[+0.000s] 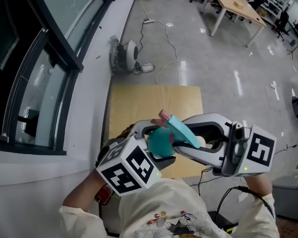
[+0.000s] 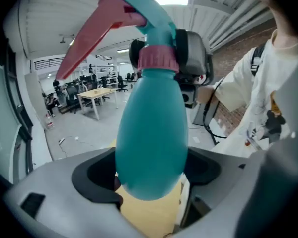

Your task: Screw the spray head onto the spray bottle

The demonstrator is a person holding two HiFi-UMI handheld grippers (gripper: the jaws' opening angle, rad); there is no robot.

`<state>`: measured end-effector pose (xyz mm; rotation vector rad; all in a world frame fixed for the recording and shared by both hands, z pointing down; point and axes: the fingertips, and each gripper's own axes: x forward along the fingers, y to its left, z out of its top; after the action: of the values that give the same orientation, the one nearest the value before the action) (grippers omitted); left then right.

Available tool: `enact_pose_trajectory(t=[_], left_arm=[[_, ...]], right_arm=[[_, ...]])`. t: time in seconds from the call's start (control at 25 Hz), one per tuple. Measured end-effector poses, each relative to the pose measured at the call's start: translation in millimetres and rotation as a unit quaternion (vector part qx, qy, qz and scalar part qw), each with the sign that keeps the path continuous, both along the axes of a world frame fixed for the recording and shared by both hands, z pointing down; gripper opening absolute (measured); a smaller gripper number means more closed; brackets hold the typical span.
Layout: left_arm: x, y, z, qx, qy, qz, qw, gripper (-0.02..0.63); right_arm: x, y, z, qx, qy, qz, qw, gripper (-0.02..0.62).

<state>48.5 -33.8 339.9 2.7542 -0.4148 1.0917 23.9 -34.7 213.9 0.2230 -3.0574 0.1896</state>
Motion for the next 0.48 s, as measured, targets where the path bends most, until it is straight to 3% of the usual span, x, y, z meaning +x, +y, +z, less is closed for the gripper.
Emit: enact_pose_trajectory(t=[0.16,0.28,0.44,0.48], left_arm=[[-4.2,-18.2,18.7,0.013,0.004,-0.080,0.9967,0.403],[-7.4,-27.1,30.7,0.018,0.009,-0.128,0.9916,0.403],[-7.8,-29.5,40.7,0.004,0.023,-0.144,0.9893,0.403],[-9.6,-29.4,42.6,0.001,0.024,-0.142,0.9895,0.403]], right_arm=[[-0.6,-17.7,19.9,-0.007,0.004,0.076,0.997,0.129],[-2.9,-25.8,33.0,-0.013,0.006,0.108,0.994,0.129],[-6.3,-28.5,45.0,-0.026,0.014,0.114,0.993,0.137],[-7.5,-27.0,46.8,-0.028,0.019,0.106,0.994,0.178]])
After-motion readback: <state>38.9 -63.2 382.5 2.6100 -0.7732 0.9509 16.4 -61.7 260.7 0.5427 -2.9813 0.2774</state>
